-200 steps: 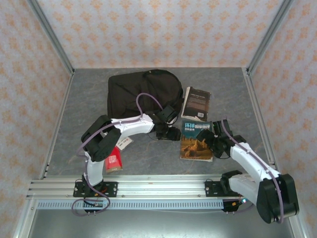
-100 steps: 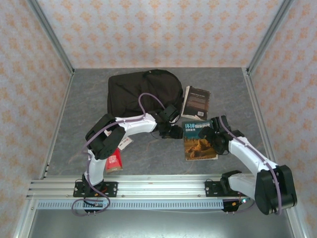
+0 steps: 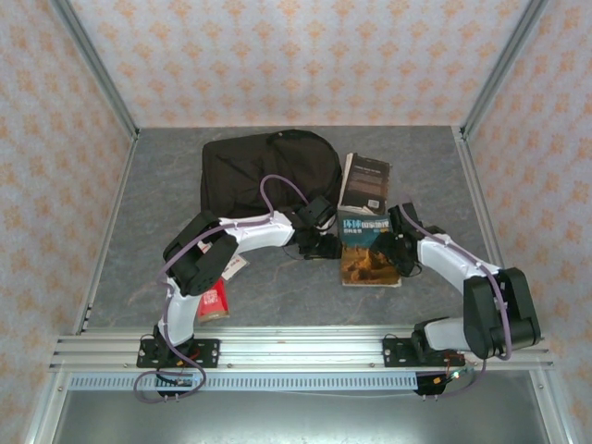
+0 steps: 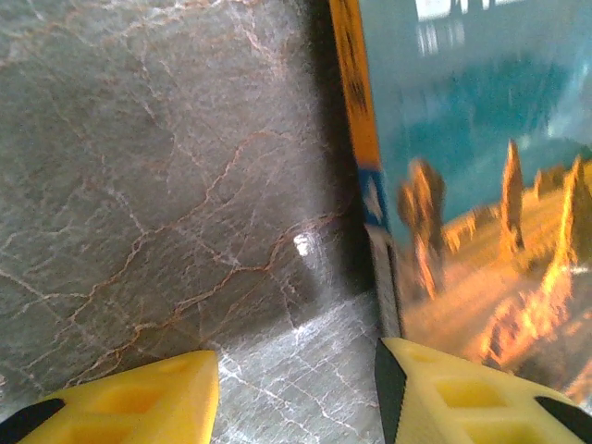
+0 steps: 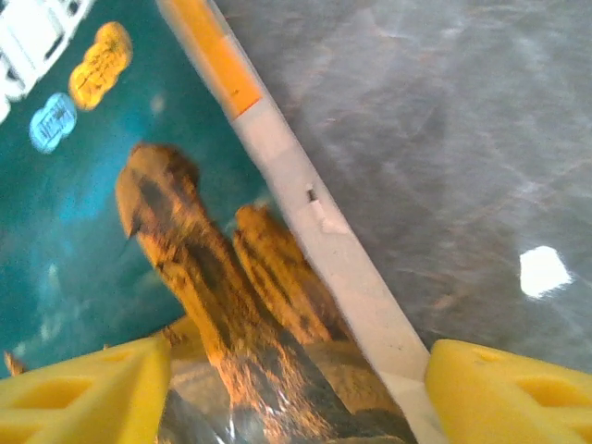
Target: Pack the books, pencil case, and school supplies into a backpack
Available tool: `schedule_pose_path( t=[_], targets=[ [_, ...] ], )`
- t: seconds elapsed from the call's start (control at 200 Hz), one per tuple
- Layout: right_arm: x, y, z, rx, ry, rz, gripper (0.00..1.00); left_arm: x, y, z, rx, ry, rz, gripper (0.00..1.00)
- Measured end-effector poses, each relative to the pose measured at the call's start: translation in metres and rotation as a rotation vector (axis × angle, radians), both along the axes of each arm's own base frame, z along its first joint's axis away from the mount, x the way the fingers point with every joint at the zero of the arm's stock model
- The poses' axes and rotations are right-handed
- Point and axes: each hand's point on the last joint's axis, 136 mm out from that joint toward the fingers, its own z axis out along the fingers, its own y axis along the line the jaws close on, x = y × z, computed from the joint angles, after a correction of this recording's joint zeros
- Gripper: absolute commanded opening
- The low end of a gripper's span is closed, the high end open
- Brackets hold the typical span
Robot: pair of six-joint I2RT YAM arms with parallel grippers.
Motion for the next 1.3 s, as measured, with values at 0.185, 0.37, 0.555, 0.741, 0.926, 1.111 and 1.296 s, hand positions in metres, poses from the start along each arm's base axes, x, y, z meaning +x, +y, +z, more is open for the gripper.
schedule_pose_path(
  t=[0.185,0.37,0.555,0.741,0.926,1.111,1.296],
  targets=[
    [-0.007,0.017,0.004,0.118,-0.051,0.027,0.4,-0.001,-0.01,0.003,-0.056,0.026,0.006,0.48],
    [-0.009,0.018,-0.001,0.133,-0.049,0.014,0.2,0.003,-0.012,0.001,-0.144,0.106,0.094,0.51],
    [-0.007,0.017,-0.009,0.146,-0.031,-0.022,0.03,0.005,-0.013,0.003,-0.214,0.166,0.165,0.51],
    [-0.003,0.016,-0.009,0.149,-0.052,-0.031,0.02,0.005,-0.011,0.001,-0.239,0.178,0.201,0.28],
    [0.003,0.013,-0.006,0.151,-0.093,-0.055,0.02,0.009,-0.022,0.011,-0.321,0.188,0.221,0.12],
    [-0.004,0.021,-0.001,0.211,-0.112,-0.055,0.02,0.014,-0.038,0.03,-0.429,0.171,0.226,0.25],
    [-0.014,0.023,0.002,0.233,-0.092,-0.055,0.14,0.01,-0.05,0.046,-0.482,0.155,0.181,0.0]
  ],
)
